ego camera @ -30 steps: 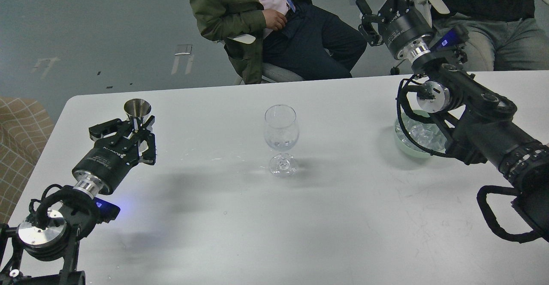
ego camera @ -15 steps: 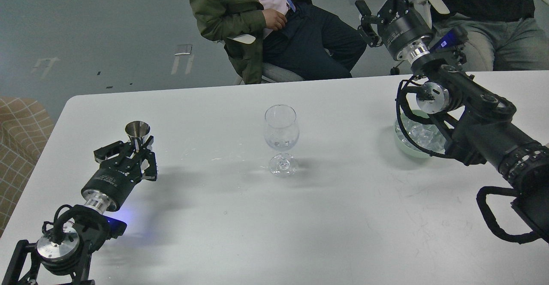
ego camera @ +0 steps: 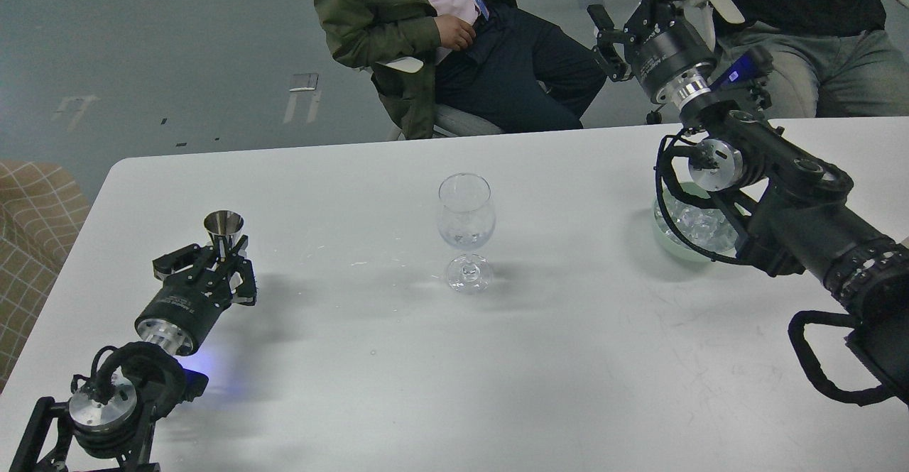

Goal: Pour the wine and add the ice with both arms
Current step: 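Bring the jigger back upright with the left gripper toward its spot, then set the jigger down on the table and open the left gripper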

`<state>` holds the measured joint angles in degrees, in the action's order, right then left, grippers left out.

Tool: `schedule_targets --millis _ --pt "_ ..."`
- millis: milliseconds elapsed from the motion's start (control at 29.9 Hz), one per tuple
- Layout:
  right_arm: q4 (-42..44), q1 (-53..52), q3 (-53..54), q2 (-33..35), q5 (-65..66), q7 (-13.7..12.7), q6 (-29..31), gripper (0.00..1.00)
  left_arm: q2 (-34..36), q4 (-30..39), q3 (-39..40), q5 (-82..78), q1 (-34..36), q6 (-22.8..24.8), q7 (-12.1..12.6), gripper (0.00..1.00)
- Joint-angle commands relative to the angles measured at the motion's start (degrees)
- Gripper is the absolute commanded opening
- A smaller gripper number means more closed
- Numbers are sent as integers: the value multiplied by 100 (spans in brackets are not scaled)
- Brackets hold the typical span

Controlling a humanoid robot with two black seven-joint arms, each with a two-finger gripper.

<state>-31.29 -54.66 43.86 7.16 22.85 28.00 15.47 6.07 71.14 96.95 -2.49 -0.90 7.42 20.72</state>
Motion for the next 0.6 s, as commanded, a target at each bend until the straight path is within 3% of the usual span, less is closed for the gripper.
schedule_targets --millis 0,100,267,568 --pt "0 8 0 13 0 0 0 100 0 -21 0 12 -7 -22 -15 22" --pt "0 8 0 5 0 0 9 100 -9 -21 0 3 -7 -22 -24 23" --pt "0 26 0 -4 0 0 9 100 0 -21 0 3 -7 22 -16 38" --pt "0 61 0 -4 0 0 9 100 17 -21 -18 -32 2 -13 -24 43"
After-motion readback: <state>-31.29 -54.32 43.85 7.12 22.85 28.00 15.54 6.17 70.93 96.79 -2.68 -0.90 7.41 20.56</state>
